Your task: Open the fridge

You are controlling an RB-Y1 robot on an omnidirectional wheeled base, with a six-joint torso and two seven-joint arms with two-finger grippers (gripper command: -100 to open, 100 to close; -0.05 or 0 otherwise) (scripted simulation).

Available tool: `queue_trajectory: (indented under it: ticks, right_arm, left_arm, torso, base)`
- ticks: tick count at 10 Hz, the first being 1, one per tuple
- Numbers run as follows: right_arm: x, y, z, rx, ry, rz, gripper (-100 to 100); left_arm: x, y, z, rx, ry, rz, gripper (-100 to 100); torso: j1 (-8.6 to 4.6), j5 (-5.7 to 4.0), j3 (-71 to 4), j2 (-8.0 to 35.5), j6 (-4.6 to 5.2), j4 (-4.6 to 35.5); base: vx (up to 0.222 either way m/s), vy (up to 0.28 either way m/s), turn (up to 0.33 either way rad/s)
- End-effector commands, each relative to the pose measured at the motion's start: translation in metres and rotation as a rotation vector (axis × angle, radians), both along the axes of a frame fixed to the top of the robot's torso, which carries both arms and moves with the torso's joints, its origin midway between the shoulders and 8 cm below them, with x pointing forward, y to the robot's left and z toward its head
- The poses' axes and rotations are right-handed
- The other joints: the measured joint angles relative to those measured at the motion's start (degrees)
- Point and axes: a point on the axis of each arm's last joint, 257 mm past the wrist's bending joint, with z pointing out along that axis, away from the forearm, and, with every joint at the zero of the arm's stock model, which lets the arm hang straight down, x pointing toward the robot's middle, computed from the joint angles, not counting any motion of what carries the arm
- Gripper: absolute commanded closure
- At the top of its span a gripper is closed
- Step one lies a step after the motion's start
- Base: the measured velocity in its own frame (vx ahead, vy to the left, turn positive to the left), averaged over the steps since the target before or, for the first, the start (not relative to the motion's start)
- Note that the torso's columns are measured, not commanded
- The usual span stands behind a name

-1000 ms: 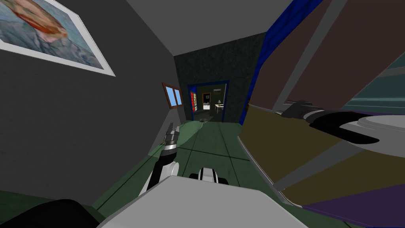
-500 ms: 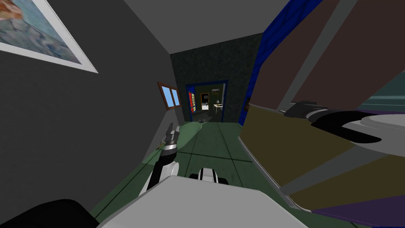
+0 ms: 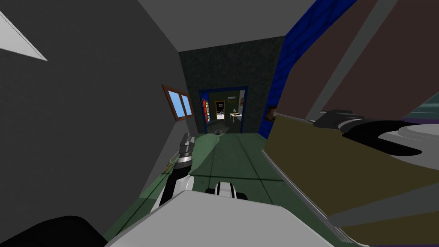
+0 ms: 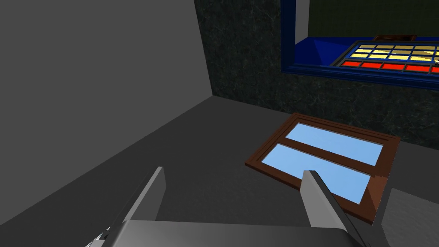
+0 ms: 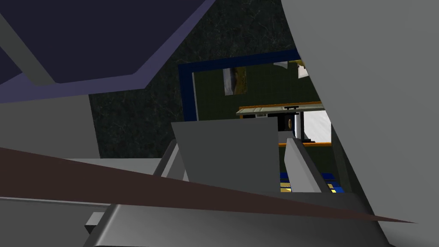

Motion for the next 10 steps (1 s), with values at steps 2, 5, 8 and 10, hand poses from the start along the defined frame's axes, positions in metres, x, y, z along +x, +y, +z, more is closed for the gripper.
queue_trajectory:
  ticks: [2,5,8,10]
  right_arm:
    - [-0.004,-0.012,0.003,-0.004,-0.003,-0.038,100]
    - [-0.012,-0.030,0.002,0.002,-0.005,-0.088,100]
    - [-0.021,-0.048,0.001,0.002,-0.004,-0.140,100]
    - [-0.030,-0.066,0.001,0.001,-0.002,-0.192,100]
  left_arm:
    - [0.000,0.000,0.000,0.000,0.000,0.000,0]
    - [0.000,0.000,0.000,0.001,0.000,0.000,0]
    - [0.000,0.000,0.000,0.000,0.000,0.000,0]
    - [0.000,0.000,0.000,0.000,0.000,0.000,0]
  torso:
    - [-0.34,0.01,0.1,0.2,0.03,0.1]
    - [-0.46,-0.07,0.4,0.7,0.02,0.2]
    - [0.23,0.01,0.1,0.0,0.15,0.0]
    - [-0.34,0.00,0.1,0.2,0.04,0.1]
  base:
    - [0.209,0.268,-0.100]
    - [0.122,0.149,-0.057]
    - [0.210,0.247,-0.023]
    - [0.241,0.204,-0.022]
